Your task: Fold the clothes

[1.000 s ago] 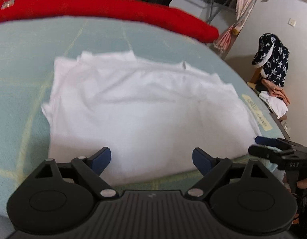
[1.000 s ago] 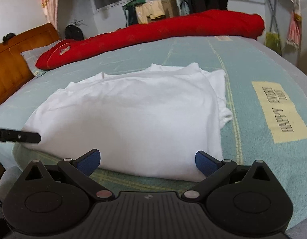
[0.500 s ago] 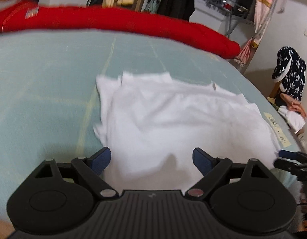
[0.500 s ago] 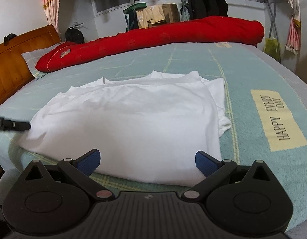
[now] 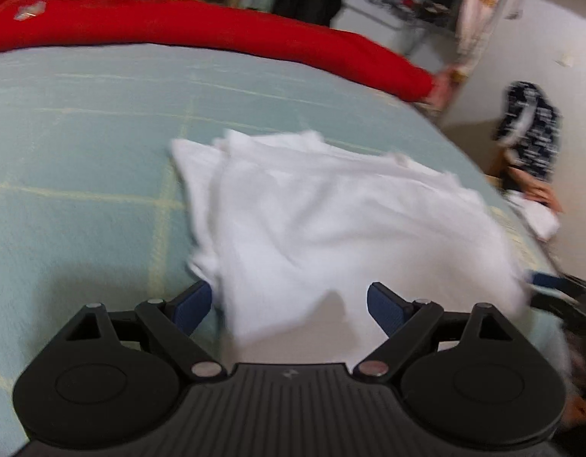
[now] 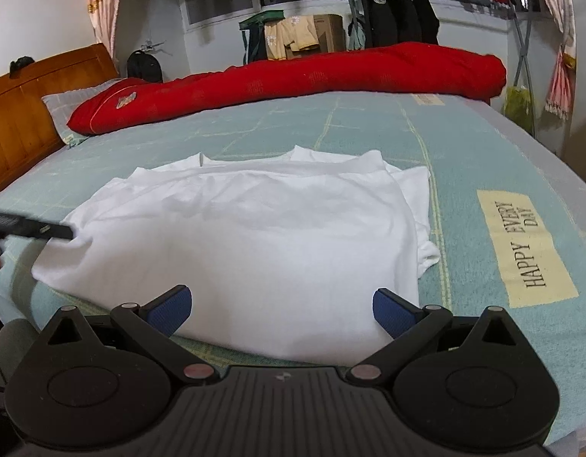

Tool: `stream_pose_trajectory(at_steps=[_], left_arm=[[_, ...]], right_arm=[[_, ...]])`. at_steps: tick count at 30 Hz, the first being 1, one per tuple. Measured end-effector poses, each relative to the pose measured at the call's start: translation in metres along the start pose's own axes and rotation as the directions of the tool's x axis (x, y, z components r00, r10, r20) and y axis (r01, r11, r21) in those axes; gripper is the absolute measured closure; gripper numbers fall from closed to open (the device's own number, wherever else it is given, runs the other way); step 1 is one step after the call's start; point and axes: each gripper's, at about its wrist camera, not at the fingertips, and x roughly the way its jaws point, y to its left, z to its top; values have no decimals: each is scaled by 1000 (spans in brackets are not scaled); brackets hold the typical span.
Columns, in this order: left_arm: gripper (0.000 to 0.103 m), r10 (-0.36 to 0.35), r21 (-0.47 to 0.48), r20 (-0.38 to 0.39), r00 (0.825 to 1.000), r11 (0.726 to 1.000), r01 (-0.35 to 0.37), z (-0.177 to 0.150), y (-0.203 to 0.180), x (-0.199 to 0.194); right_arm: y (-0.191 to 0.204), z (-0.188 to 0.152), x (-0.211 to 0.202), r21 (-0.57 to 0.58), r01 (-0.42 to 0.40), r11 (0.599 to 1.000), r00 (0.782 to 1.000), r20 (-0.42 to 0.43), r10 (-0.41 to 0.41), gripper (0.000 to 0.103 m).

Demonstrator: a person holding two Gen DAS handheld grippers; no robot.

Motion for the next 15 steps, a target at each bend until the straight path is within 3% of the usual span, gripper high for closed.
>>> stream_pose_trajectory(at_steps=[5,9,11,15], left_arm=[[14,134,40,74,988,990,-137,17,6,-12],[14,73,19,88,993,997,-75,32,14,5],[14,34,24,53,998,999,-35,27,11,12],[14,22,16,-18,1000,1000,-22,7,4,12]], right_arm=[[1,1,8,16,-14,1000,1000,-14,14,0],[5,2,11,15,-22,1000,1000,-17,22,0],[6,1,11,9,-17,1000,1000,-18,18,0],[1,0,10,28,-13,1000,1000,-15,14,0]])
